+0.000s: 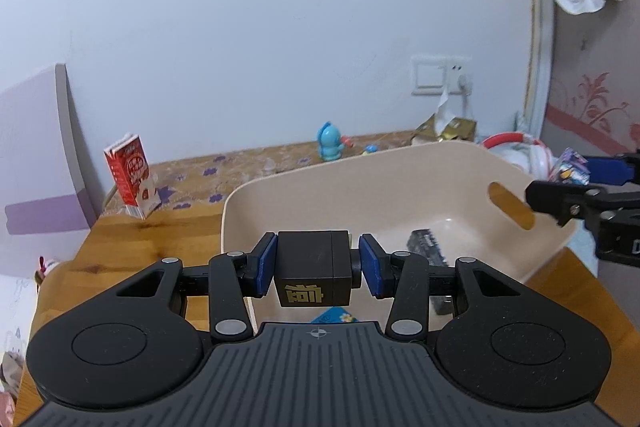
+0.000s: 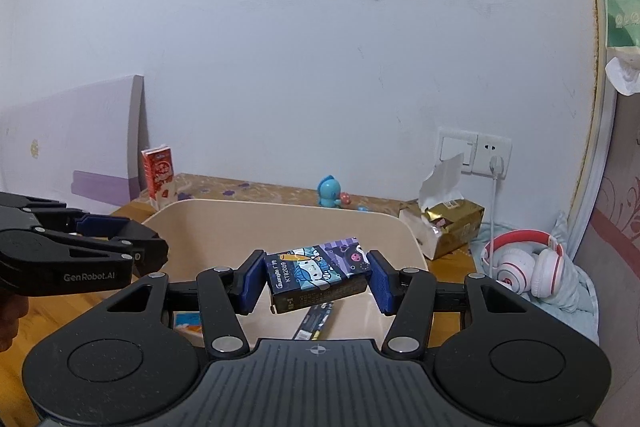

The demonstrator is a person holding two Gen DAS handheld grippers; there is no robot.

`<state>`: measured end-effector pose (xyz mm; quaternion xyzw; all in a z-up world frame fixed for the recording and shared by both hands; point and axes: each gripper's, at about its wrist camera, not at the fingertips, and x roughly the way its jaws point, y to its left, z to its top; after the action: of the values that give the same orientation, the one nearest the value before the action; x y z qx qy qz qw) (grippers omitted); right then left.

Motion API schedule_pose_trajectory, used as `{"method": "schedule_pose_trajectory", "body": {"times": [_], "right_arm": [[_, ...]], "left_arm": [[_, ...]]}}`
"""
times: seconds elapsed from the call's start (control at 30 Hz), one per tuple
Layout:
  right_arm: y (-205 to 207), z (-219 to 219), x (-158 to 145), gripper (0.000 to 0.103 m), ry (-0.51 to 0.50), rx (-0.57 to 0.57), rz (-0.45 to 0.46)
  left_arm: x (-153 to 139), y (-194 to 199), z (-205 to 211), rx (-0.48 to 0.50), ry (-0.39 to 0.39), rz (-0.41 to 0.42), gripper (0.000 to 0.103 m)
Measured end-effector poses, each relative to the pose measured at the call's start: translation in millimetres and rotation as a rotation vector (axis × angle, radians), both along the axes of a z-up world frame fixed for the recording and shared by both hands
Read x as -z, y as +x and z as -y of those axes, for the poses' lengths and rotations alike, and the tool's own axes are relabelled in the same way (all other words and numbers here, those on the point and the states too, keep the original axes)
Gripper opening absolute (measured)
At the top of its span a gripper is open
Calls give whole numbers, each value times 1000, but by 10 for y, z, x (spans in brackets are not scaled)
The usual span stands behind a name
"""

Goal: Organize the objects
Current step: 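Lift both boxes over the basket and open both grippers to drop them, then withdraw both grippers toward the blue-white tissue pack and round tin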

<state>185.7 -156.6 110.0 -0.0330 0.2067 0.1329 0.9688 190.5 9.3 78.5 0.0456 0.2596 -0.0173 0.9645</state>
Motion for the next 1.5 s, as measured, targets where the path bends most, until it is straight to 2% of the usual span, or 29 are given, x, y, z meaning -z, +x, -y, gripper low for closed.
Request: {"method": "schedule_pose_trajectory", "body": {"times": [0.23, 0.43, 0.53, 0.67, 0.73, 0.87, 0.93, 1.0, 1.07, 1.13, 1.33, 1.5], "right_arm": [[300, -47, 97, 51, -35, 2, -45], [519, -140, 261, 51, -97, -18, -118], [580, -178, 359, 51, -129, -25, -152], [622, -232, 485, 52, -165, -32, -187], [610, -232, 522, 61, -165, -31, -192], [553, -201, 493, 65, -147, -25, -177], [507, -193, 467, 72, -150, -19, -165], [455, -170, 432, 78, -142, -12, -154], [399, -138, 388, 80, -130, -7, -141], [334, -106, 342, 88, -115, -5, -129], [117, -21, 218, 101, -89, 4, -96], [-81, -6, 197, 103, -95, 20, -93]], "left_arm": [[237, 304, -32, -19, 11, -93, 45], [378, 454, -28, -18, 22, -162, 45], [392, 468, 2, -9, 41, -170, 45], [385, 478, 4, -15, 22, -175, 45], [385, 472, 2, -14, 14, -175, 45], [326, 421, 2, -31, 6, -161, 50], [273, 378, 6, -35, 4, -143, 60], [211, 322, 5, -29, -4, -129, 64], [144, 256, 9, -28, -10, -107, 68], [72, 166, 4, -31, -16, -74, 74], [-53, -44, -11, -29, -33, -39, 80], [-25, -241, -45, -34, -46, -40, 81]]}}
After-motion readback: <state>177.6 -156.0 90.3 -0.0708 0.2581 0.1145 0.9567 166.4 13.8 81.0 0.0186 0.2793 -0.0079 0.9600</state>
